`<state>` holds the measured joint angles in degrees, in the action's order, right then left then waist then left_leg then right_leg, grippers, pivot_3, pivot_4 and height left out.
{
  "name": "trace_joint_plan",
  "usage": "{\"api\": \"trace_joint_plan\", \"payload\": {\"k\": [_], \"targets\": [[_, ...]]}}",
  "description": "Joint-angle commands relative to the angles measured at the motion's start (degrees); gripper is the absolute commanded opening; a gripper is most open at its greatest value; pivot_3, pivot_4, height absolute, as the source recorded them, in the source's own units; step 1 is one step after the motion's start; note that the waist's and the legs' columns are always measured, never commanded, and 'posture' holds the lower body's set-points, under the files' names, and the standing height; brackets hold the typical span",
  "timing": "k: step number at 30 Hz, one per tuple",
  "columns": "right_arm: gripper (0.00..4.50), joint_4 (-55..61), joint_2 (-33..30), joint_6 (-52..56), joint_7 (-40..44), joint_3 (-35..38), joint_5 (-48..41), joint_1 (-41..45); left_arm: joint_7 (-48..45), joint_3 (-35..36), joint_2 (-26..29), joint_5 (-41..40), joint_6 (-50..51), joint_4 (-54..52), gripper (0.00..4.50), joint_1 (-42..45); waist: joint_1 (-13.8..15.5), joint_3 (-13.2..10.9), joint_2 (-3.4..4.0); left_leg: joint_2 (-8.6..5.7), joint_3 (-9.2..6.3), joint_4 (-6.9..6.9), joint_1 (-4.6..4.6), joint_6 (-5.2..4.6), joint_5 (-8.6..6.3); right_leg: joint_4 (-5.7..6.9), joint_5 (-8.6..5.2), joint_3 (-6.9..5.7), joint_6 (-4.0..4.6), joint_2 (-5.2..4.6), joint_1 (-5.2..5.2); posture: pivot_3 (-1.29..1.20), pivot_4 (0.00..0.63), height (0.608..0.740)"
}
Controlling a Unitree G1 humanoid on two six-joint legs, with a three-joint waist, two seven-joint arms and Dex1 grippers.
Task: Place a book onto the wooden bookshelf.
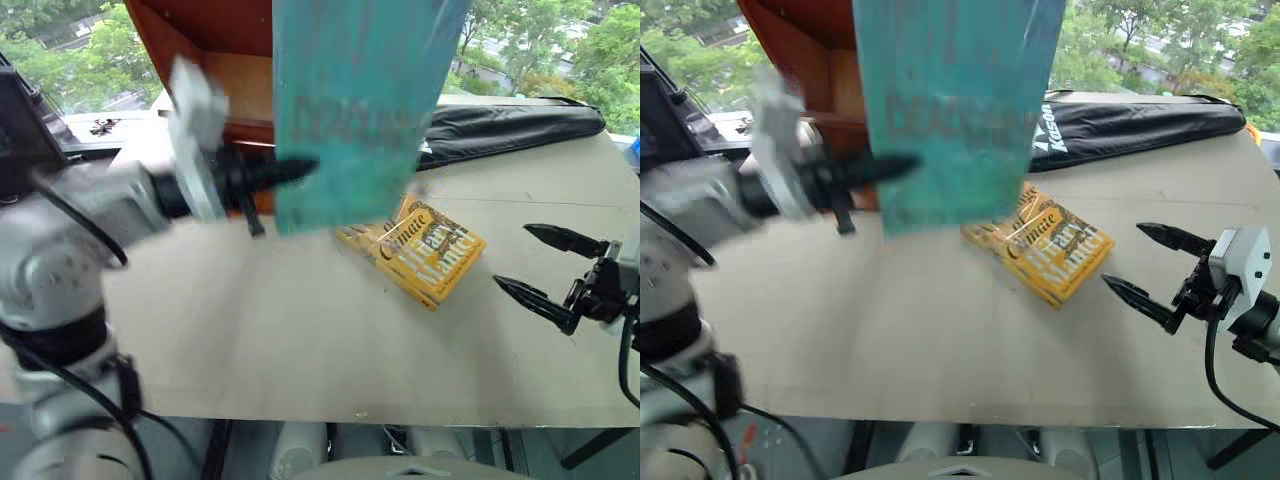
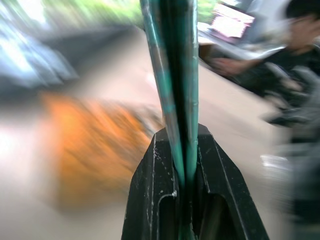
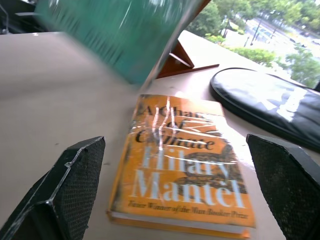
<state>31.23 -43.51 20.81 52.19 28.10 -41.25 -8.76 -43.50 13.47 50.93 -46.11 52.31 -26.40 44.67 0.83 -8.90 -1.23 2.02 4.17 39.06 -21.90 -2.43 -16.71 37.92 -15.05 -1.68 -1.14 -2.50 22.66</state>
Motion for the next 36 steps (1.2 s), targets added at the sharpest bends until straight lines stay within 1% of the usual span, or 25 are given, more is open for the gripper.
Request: {"api": "trace_joint_plan", "payload": {"k": [1,2,4,8,11,12,14,16,19,20,27,30,33,36], "targets": [[4.50,-2.47,-0.31,-2.20,0.66,-0.44,0.73,3.22,-8.29,-10.71,5.74,19.38,-22.79,5.70,0.04,10.82,0.04,0.02,0.04,-0.03,0.03,-0.02,0.03,-0.01,-0.01,-0.02,0.00,0.06,-0.01,0.09,-0.03,0.00,0.150,0.740],[4.50,-3.05,-0.23,-2.44,0.75,-1.08,1.10,3.92,-10.02,-12.61,6.45,22.55,-26.74,8.26,0.04,13.92,0.07,-0.02,0.03,-0.12,0.04,-0.04,0.05,-0.02,-0.01,0.03,-0.01,0.10,-0.02,0.24,-0.03,0.00,0.150,0.740],[4.50,-4.06,0.12,-3.07,0.94,-2.69,1.73,5.64,-13.49,-17.07,8.14,26.82,-28.18,11.83,0.04,18.92,0.05,0.00,0.08,-0.08,0.01,-0.06,-0.04,-0.03,-0.01,-0.04,0.00,0.16,-0.03,0.37,0.06,0.00,0.150,0.740],[4.50,-4.97,0.80,-4.23,1.05,-4.49,2.54,7.49,-14.09,-23.97,11.71,41.88,-34.65,19.11,0.04,24.71,-0.03,-0.04,0.11,0.00,0.04,-0.05,-0.06,-0.03,-0.01,-0.02,-0.03,0.26,-0.09,0.50,0.12,0.00,0.150,0.740],[4.50,-4.74,1.34,-4.97,0.68,-5.36,2.79,8.89,-17.08,-28.16,16.97,51.82,-35.93,26.60,0.04,25.91,-0.32,-0.05,0.09,0.06,0.06,-0.05,-0.28,-0.03,-0.01,0.01,-0.03,0.33,-0.11,0.59,0.41,0.00,0.150,0.740],[4.50,-4.68,1.45,-5.17,0.59,-5.45,2.74,9.42,-18.40,-29.26,18.51,54.41,-36.87,28.38,0.04,25.76,-0.42,-0.05,0.11,0.05,0.09,-0.04,-0.42,-0.02,-0.01,0.09,-0.03,0.49,-0.11,0.65,0.66,0.00,0.150,0.740],[4.50,-4.51,1.65,-5.47,0.39,-5.49,2.45,10.69,-21.58,-30.84,20.14,57.42,-35.25,30.21,0.04,25.47,-0.60,-0.05,0.10,0.06,0.09,-0.02,-0.64,-0.02,0.00,0.17,-0.03,0.67,-0.11,0.73,0.96,0.00,0.150,0.740],[4.50,-4.30,1.83,-5.46,0.31,-5.30,1.77,11.63,-23.70,-31.80,20.20,59.68,-35.44,31.27,0.04,25.10,-0.15,-0.06,0.08,0.12,0.08,0.09,-0.92,-0.01,0.00,0.13,-0.03,0.53,-0.11,0.71,1.12,0.00,0.150,0.740],[4.50,-4.86,2.76,-5.87,-0.35,-5.08,0.90,14.07,-24.00,-34.68,17.45,64.76,-40.23,36.30,0.04,25.89,0.31,-0.10,0.00,0.11,0.11,0.17,-1.05,-0.02,0.00,0.07,-0.07,0.42,-0.18,0.56,1.12,0.00,0.150,0.740],[4.50,-5.12,3.01,-5.92,-0.32,-5.16,0.71,14.60,-23.57,-35.70,16.60,66.44,-43.32,38.56,0.04,26.29,0.30,-0.10,0.00,0.06,0.11,0.22,-1.04,-0.02,-0.01,0.06,-0.07,0.41,-0.20,0.52,1.08,0.00,0.150,0.740],[4.50,-4.34,3.84,-5.70,0.47,-5.69,-1.51,15.17,-21.68,-36.75,10.64,70.42,-58.32,54.72,0.04,28.43,-0.02,-0.05,0.03,0.07,0.09,0.22,-0.83,-0.04,-0.02,0.22,-0.06,0.41,-0.20,0.53,0.96,0.00,0.150,0.740],[4.50,-3.46,4.57,-5.55,-0.71,-5.57,-2.81,15.82,-21.19,-36.93,8.97,71.98,-61.65,59.33,0.04,29.56,0.20,-0.04,0.03,0.06,0.08,0.24,-0.77,-0.04,-0.02,0.49,-0.06,0.27,-0.19,0.48,0.96,0.00,0.150,0.740],[4.50,-2.26,5.17,-5.17,-1.69,-5.19,-4.81,16.61,-23.11,-35.56,8.71,71.45,-60.95,59.14,0.04,29.00,0.02,-0.04,0.03,0.06,0.13,0.39,-0.63,-0.19,-0.09,0.83,-0.06,0.29,-0.19,0.46,0.93,0.00,0.150,0.740],[4.50,-1.55,4.95,-4.63,-1.88,-4.56,-7.05,17.33,-26.58,-32.06,10.39,67.93,-58.22,54.96,1.17,26.47,-0.25,-0.04,0.04,0.07,0.22,0.41,-0.48,-0.22,-0.09,0.96,-0.06,0.31,-0.18,0.48,0.90,0.00,0.150,0.740]]}}
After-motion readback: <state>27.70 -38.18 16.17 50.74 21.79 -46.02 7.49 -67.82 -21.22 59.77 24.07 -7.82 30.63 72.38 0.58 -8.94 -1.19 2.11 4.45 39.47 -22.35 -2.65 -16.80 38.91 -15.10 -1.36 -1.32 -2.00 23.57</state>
